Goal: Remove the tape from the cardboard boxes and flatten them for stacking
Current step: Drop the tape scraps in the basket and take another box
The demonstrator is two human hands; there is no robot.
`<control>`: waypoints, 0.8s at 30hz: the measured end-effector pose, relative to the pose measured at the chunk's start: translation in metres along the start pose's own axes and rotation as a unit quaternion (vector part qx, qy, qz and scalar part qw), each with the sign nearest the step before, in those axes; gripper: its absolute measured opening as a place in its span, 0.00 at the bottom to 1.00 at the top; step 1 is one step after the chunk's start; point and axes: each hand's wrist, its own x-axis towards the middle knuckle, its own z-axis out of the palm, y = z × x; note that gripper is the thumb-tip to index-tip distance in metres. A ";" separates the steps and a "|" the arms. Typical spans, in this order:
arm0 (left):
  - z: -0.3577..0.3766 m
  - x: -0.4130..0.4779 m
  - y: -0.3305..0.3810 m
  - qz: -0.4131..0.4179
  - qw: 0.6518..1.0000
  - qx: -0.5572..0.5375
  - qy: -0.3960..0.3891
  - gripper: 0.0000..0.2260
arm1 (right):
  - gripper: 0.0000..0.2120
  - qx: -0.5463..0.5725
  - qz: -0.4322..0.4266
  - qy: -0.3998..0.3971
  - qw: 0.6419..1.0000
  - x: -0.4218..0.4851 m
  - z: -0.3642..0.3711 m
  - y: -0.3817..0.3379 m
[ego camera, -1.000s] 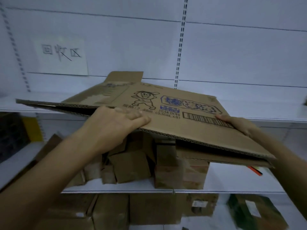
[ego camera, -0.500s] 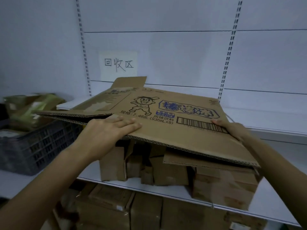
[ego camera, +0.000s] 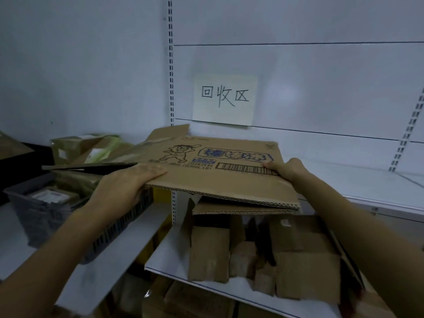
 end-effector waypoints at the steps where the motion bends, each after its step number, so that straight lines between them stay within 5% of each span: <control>1: 0.005 0.005 -0.011 0.002 1.000 -0.008 0.002 0.29 | 0.20 -0.019 -0.002 0.006 1.000 0.009 0.008 -0.004; 7: 0.018 0.024 -0.052 0.055 0.997 -0.052 -0.007 0.29 | 0.29 -0.123 0.011 0.009 0.992 0.045 0.015 -0.015; 13: 0.034 0.001 -0.043 0.050 0.995 -0.014 -0.084 0.30 | 0.29 -0.081 0.053 -0.008 0.995 0.042 0.022 0.007; 20: 0.035 -0.001 0.004 0.107 0.992 0.039 -0.061 0.37 | 0.25 -0.015 0.023 -0.004 1.000 0.028 0.016 0.013; 24: 0.024 -0.007 0.032 0.089 0.986 -0.032 -0.138 0.39 | 0.24 0.044 -0.005 -0.038 0.998 0.004 0.005 0.028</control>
